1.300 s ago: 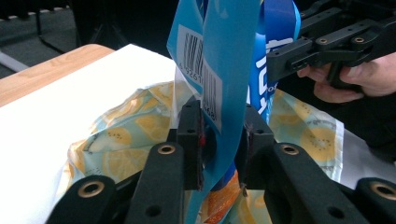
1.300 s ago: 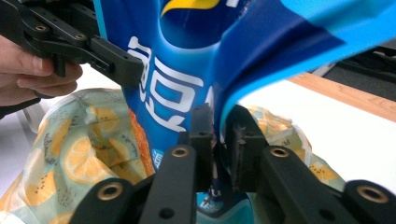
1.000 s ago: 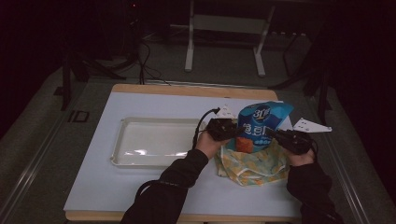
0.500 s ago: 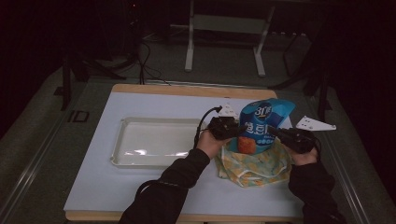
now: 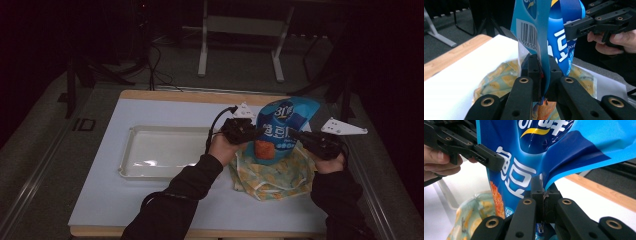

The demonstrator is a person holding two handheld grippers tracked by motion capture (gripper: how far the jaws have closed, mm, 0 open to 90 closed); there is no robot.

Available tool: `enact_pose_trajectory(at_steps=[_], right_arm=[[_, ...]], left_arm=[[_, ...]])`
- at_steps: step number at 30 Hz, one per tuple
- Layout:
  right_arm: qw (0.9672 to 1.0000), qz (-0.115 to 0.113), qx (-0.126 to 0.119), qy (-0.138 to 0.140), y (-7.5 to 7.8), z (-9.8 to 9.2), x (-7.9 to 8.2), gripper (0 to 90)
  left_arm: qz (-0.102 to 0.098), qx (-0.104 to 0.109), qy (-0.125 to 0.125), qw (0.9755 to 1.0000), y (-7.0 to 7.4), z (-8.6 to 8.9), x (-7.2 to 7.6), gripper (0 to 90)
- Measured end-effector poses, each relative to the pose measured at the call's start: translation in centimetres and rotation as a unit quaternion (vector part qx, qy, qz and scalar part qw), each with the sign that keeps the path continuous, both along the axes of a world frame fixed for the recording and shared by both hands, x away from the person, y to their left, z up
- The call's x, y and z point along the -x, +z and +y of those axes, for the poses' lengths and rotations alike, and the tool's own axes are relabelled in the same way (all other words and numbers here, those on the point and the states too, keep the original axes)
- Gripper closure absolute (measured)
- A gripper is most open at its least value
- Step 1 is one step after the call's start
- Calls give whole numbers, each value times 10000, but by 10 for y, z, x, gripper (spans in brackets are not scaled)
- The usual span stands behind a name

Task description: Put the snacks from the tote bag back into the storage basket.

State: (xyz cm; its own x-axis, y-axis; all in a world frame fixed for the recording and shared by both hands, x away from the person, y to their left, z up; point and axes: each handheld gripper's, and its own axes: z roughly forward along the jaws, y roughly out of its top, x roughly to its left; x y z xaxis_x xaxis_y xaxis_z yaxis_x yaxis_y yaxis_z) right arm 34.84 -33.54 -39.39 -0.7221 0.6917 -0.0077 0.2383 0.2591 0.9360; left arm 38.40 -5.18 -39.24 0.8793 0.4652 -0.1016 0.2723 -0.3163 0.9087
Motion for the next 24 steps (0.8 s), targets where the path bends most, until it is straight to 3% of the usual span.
enact_pose_trajectory(at_steps=[9,16,24], right_arm=[[9997,-211,78,-33,26,13,1,892],[9993,-325,177,7,43,32,-2,892],[9988,-453,113,117,56,55,-3,893]], left_arm=[[-201,110,215,9995,22,12,5,870],[-239,173,519,9982,37,28,11,873],[-351,197,738,9965,53,47,17,878]])
